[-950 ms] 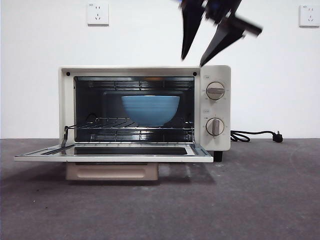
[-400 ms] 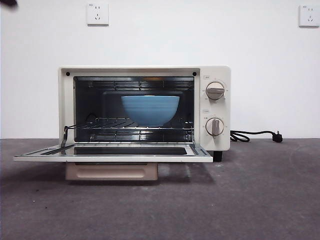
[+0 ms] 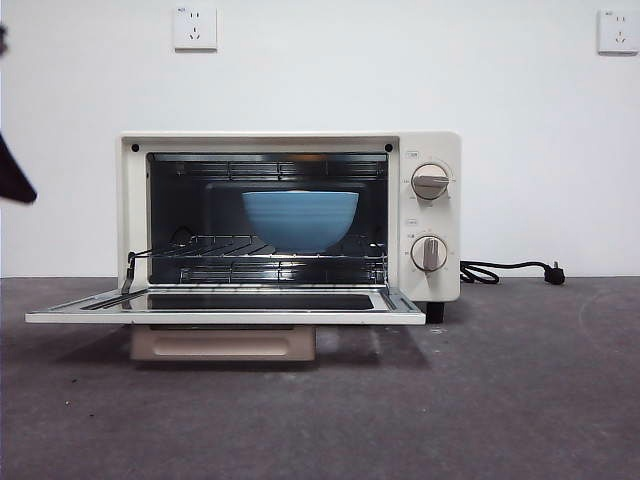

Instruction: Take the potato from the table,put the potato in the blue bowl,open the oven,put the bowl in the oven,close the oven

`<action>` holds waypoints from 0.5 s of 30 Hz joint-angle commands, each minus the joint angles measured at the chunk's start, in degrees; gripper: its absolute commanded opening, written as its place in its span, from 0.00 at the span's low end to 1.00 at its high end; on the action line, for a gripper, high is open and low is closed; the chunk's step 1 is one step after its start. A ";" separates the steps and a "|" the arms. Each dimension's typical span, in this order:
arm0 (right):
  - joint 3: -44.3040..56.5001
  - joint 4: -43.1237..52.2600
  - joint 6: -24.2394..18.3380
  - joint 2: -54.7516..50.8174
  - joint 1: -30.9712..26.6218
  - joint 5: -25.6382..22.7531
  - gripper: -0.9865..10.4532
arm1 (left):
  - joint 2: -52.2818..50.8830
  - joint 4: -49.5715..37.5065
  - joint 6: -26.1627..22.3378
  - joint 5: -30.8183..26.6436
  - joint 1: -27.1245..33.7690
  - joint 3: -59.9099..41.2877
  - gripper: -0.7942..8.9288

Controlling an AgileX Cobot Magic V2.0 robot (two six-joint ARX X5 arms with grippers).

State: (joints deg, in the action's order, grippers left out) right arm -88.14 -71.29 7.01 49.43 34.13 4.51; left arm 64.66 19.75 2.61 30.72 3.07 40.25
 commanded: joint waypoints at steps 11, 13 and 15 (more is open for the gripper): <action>0.00 0.07 -0.42 -1.40 0.13 -0.09 0.25 | 21.24 -9.84 -2.25 2.67 2.67 -0.59 0.07; 0.00 0.04 0.00 -0.98 0.13 -0.09 0.25 | 23.50 -11.45 -2.23 2.73 2.64 -0.59 0.07; 0.00 0.04 0.04 -0.70 0.13 -0.09 0.25 | 25.40 -12.74 -2.25 2.73 2.64 -0.59 0.07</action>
State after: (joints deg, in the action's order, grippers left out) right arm -88.14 -71.53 7.03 48.62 34.13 4.49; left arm 89.08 7.70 1.28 33.10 5.67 40.16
